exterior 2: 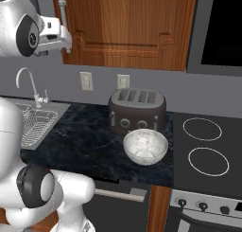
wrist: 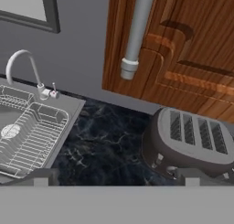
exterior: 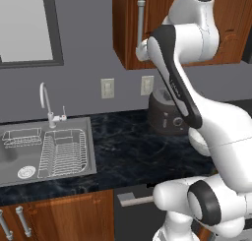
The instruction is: Open the cabinet and move the ladle to the pot. Then close the cabinet.
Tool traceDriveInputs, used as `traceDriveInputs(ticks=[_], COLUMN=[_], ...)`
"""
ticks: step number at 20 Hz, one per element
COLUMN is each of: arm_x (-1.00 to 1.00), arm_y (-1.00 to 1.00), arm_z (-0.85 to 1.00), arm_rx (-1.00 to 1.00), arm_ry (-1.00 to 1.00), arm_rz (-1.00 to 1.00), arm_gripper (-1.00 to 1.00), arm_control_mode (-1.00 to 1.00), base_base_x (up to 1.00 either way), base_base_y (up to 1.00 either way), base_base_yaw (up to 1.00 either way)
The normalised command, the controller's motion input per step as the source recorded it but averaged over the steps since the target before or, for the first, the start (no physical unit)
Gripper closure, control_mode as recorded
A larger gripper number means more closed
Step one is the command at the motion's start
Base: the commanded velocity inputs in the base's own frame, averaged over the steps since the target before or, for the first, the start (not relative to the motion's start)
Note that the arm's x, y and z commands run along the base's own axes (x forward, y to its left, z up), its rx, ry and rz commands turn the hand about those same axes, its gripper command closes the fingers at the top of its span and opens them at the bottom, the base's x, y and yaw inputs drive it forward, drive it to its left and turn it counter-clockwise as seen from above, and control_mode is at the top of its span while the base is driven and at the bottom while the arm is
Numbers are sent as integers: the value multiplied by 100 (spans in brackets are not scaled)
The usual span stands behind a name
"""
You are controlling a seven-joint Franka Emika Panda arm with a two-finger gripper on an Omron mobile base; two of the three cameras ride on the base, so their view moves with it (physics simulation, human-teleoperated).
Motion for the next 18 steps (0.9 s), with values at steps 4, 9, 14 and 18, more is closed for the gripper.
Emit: traceDriveInputs(ticks=[4,9,14,18], arm_x=[21,15,25,30], arm_y=[9,3,0,0], arm_z=[10,0,0,0], arm_rx=[0,0,0,0], arm_ry=[-1,-12,-9,-1], arm_rz=[3,0,0,0], arm_gripper=[-100,-100,-100,-100], arm_control_mode=[-100,-100,-100,-100], base_base_x=[0,0,0,0], base_base_y=[0,0,0,0], base_base_yaw=[0,0,0,0])
